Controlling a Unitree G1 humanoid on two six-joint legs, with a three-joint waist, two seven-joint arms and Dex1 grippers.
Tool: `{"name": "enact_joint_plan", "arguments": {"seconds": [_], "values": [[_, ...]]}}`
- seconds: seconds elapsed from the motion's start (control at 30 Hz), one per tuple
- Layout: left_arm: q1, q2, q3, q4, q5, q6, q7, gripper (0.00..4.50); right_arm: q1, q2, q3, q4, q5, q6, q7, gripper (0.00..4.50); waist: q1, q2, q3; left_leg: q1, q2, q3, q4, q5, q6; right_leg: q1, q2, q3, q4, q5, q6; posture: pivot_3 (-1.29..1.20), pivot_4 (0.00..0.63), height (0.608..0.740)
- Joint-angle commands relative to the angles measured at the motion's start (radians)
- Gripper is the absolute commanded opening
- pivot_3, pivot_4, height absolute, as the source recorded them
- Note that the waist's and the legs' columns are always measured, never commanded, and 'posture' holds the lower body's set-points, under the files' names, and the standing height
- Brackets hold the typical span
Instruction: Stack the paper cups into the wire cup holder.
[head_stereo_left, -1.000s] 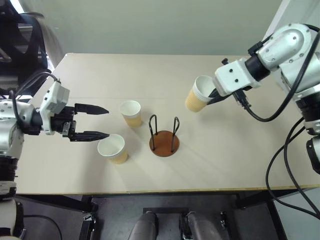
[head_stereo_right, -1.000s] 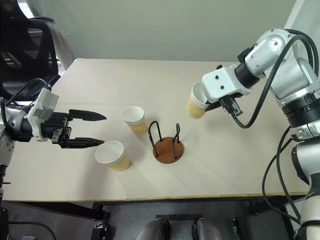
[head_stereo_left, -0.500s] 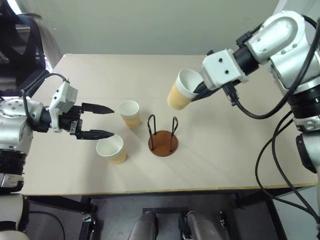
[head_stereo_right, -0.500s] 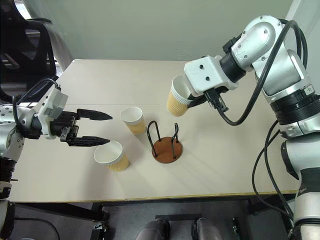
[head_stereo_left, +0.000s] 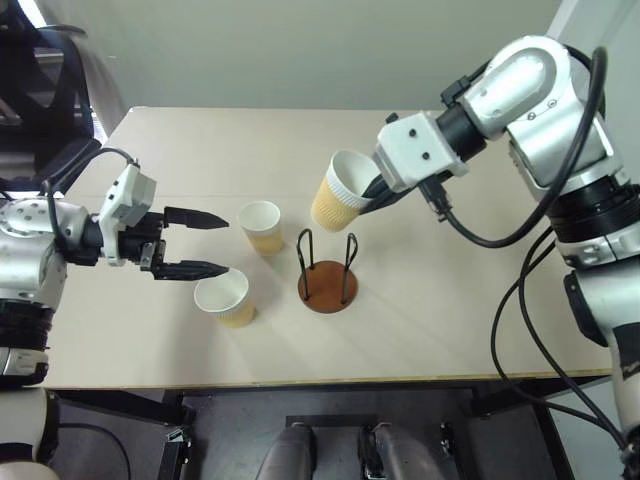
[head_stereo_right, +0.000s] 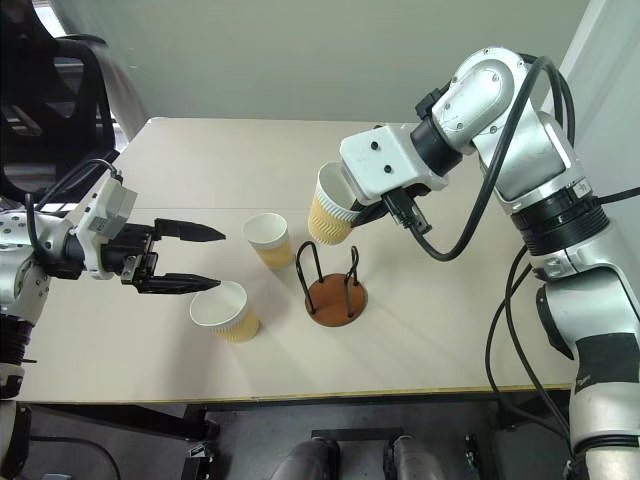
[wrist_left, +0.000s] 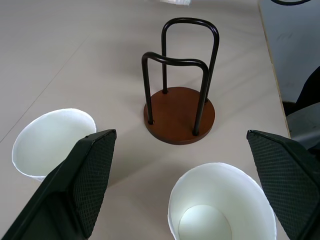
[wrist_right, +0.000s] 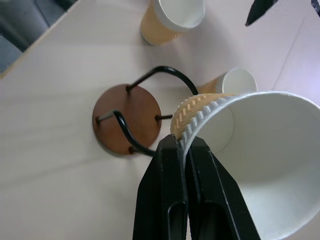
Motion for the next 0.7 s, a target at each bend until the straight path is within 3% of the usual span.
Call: {"name": "enact_joint_plan", "arguments": {"seconds": [0.03,0.7], "values": [[-0.003,0.012,0.034,-0.033,-0.011,0.004,-0.039,4.50,-0.003,-0.003,-0.044,-0.055,0.023,0.016,0.004,0.04,0.000,0.000,0.000,0.000,0.000,0.000,0.000,0.000,0.000,0.000,0.000,0.000,0.000,0.000,0.000,0.00,0.150,0.740],[0.012,0.021,0.059,-0.062,-0.009,0.021,-0.039,4.50,0.070,0.013,-0.019,-0.122,0.017,0.038,0.004,0.04,-0.001,0.000,0.000,0.000,0.000,0.000,0.001,0.001,0.000,0.000,0.000,0.000,0.001,0.000,0.000,0.00,0.150,0.740]]}}
